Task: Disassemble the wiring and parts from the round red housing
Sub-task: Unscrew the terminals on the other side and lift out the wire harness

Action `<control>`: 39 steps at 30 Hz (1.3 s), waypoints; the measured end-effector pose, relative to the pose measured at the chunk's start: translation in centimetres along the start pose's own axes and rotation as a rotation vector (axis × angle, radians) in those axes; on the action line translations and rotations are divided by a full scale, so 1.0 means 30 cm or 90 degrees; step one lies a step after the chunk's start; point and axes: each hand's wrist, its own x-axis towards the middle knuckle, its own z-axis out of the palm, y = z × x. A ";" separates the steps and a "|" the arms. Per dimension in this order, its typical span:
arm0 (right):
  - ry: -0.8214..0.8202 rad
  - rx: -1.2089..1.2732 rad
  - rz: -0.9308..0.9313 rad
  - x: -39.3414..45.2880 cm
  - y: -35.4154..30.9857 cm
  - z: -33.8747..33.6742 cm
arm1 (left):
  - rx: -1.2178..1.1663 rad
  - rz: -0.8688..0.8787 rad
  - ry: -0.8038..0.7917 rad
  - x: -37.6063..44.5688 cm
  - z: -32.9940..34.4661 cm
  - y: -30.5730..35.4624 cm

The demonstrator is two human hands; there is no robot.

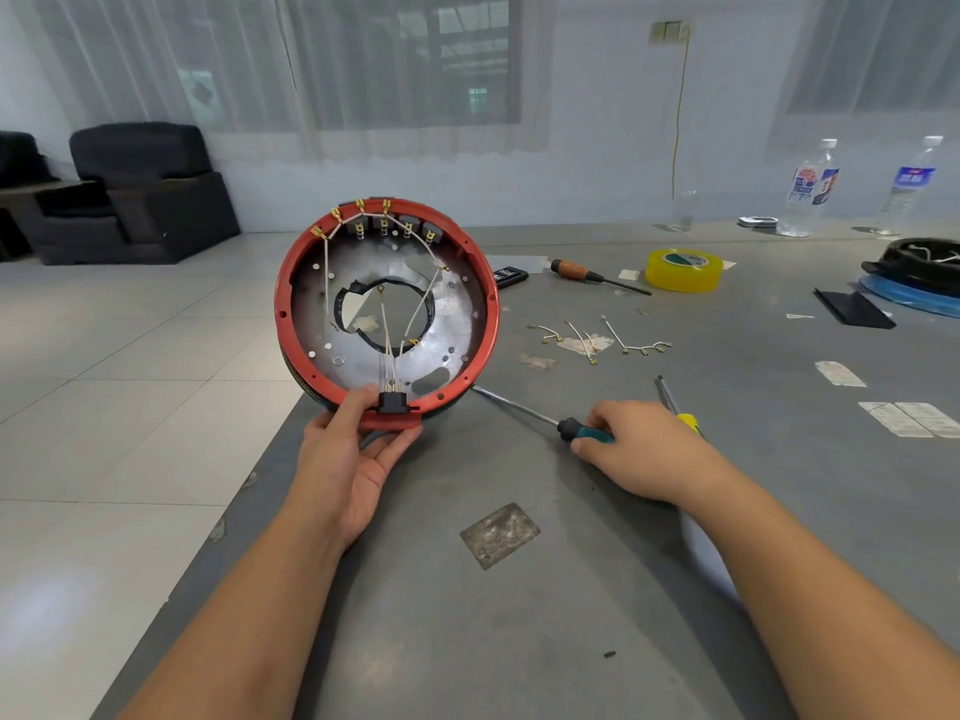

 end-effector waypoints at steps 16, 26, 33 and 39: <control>0.141 0.825 -0.006 -0.020 0.036 -0.075 | -0.028 0.002 0.014 0.004 -0.012 0.004; 0.188 0.883 -0.068 -0.014 -0.015 -0.023 | 0.036 0.002 -0.022 -0.007 -0.007 -0.004; 0.184 0.973 -0.076 -0.013 0.013 -0.060 | 0.047 -0.014 -0.028 0.007 -0.016 -0.009; 0.287 1.032 -0.149 -0.021 0.006 -0.081 | 0.055 -0.005 -0.041 0.019 -0.023 -0.017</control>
